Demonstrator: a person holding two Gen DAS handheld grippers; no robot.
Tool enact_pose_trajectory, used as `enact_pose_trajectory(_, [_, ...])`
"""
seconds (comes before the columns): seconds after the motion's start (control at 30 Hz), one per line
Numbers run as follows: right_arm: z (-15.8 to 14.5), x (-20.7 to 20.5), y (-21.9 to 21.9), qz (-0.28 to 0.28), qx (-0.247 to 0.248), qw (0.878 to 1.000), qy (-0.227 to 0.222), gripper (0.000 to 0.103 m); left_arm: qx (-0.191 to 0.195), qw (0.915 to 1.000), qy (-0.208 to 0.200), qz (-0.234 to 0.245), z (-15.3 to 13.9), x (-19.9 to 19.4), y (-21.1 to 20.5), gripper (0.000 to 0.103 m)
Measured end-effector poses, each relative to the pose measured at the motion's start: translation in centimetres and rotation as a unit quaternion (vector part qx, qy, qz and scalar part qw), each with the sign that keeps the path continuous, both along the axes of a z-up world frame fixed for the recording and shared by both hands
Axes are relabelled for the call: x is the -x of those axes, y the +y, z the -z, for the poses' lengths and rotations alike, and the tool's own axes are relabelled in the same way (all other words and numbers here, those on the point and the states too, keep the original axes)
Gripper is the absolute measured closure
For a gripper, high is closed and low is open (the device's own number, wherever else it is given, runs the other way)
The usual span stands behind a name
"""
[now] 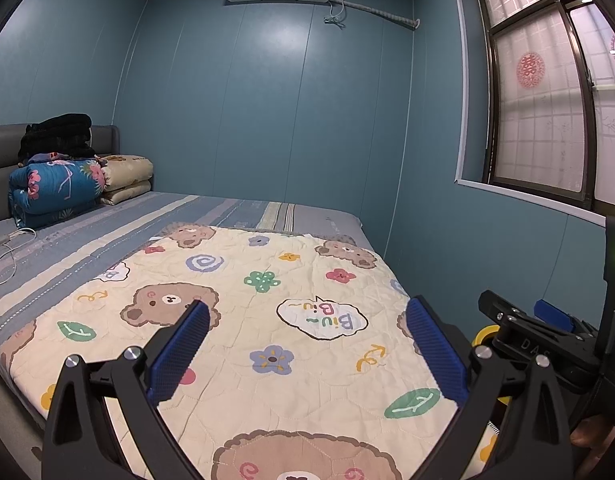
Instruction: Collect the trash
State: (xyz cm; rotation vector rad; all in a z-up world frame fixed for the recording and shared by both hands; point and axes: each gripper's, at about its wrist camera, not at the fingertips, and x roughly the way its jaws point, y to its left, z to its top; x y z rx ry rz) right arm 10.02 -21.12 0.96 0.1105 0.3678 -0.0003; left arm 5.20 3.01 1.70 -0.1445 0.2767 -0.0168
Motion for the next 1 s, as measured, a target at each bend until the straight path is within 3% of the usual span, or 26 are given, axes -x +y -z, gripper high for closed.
enact_pose_trajectory(1.0, [0.88,-0.19,0.13,-0.001,-0.002,1.0,0.011,0.008,0.007,1.0,0.005,-0.002,0.41,-0.37,-0.11,0.008])
